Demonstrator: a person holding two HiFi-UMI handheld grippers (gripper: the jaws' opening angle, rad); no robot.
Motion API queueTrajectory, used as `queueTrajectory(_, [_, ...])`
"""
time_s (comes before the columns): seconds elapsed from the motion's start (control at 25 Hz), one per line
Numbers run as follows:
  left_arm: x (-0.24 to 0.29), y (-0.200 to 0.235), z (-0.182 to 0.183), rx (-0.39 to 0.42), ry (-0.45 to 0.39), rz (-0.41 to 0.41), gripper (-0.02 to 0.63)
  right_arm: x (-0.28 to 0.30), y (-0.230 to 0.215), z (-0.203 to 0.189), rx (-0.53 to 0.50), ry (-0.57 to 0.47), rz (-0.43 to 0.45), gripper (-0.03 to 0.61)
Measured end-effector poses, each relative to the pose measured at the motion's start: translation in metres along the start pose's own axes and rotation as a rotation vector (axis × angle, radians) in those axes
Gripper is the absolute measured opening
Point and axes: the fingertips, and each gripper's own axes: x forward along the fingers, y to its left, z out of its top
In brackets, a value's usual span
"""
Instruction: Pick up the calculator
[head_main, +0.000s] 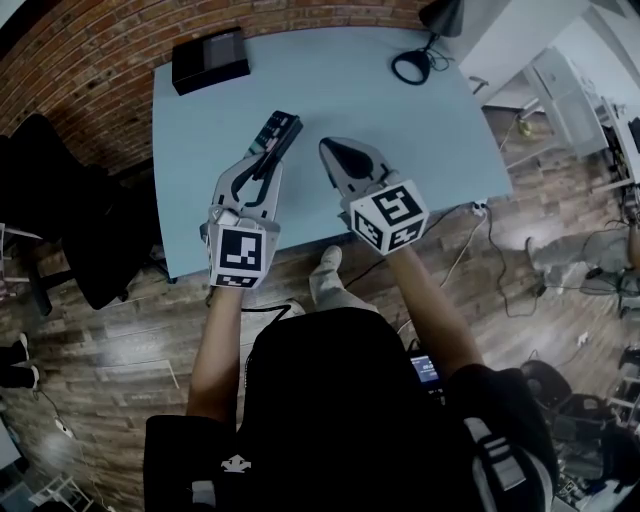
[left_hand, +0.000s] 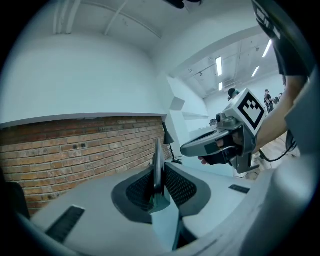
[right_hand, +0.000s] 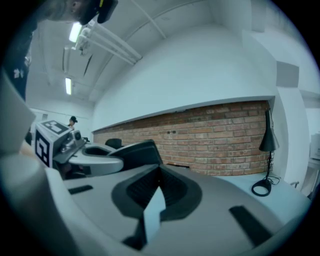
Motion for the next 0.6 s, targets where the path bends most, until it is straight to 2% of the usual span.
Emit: queueTrajectory(0.6, [-0.051,-0.016,0.008,-0.007,-0.036,0.001,0.067,-0.036,0.042,0.004,-0.007,-0.018,-0.022,0.005])
